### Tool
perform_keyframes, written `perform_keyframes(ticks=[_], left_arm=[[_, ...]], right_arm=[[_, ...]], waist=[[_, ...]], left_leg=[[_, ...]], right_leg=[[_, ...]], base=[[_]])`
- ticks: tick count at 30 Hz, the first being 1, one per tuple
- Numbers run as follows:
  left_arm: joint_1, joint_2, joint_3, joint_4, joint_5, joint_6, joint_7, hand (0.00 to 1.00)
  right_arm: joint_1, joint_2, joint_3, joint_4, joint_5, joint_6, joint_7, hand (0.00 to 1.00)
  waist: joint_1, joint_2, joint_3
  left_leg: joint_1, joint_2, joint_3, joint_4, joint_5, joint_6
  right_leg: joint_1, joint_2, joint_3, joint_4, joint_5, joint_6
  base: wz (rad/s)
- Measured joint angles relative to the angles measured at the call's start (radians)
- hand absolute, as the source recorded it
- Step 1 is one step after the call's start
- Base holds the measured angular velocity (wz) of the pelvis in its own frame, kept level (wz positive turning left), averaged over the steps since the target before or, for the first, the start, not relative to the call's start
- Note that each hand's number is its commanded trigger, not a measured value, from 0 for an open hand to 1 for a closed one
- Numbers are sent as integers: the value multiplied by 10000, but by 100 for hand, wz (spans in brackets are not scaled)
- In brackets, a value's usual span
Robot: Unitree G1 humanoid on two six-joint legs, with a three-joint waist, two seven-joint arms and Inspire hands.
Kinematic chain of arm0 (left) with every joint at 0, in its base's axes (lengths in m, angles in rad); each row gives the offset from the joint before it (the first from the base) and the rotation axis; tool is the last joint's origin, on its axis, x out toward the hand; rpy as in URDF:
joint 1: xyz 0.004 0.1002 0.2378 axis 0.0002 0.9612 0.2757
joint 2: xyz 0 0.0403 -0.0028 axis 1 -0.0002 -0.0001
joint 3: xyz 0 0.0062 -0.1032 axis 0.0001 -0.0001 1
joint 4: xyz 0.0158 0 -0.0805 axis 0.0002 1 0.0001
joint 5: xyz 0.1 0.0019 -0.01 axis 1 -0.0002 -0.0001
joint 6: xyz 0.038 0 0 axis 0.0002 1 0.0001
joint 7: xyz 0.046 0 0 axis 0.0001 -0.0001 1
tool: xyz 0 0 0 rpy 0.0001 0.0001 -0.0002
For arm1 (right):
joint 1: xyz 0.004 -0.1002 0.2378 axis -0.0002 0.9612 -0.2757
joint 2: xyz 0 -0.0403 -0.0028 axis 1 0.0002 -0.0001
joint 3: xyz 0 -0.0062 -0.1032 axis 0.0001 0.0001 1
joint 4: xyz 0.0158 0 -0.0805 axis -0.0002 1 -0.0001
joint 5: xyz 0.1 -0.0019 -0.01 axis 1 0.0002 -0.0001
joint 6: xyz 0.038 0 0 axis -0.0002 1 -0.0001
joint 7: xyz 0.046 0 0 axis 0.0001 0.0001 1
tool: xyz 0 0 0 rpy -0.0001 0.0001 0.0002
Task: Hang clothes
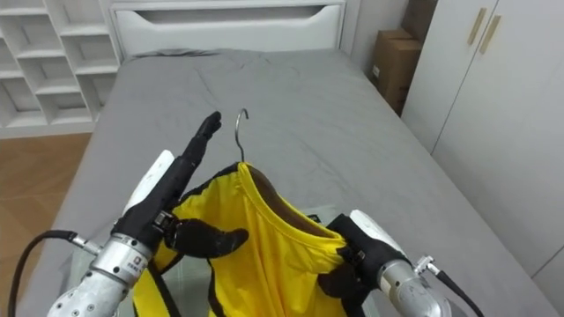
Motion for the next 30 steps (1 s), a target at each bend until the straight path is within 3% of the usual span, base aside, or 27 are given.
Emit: perform_keyframes(ticks=[4,10,30], left_arm=[[125,-11,0,2,0,0,51,0],[193,-128,2,4,4,8,88,0],[298,-136,199,6,19,17,397,0]], right_arm=[[69,0,-72,2,349,1,-339,100],[228,28,-226,67,372,20,-679,100],[556,10,-354,66,368,44,-1115,100]], waist=[[1,52,-3],[6,183,-72],[17,205,-71]], left_leg=[[1,8,-16,3,-1,-1],[23,8,-33,1,-2,0],[107,10,47,-20,-1,0]], right_leg=[[-1,10,-10,1,0,0],[41,13,-86,32,2,-4],[110,24,8,-23,0,-1]], base=[[0],[2],[0]])
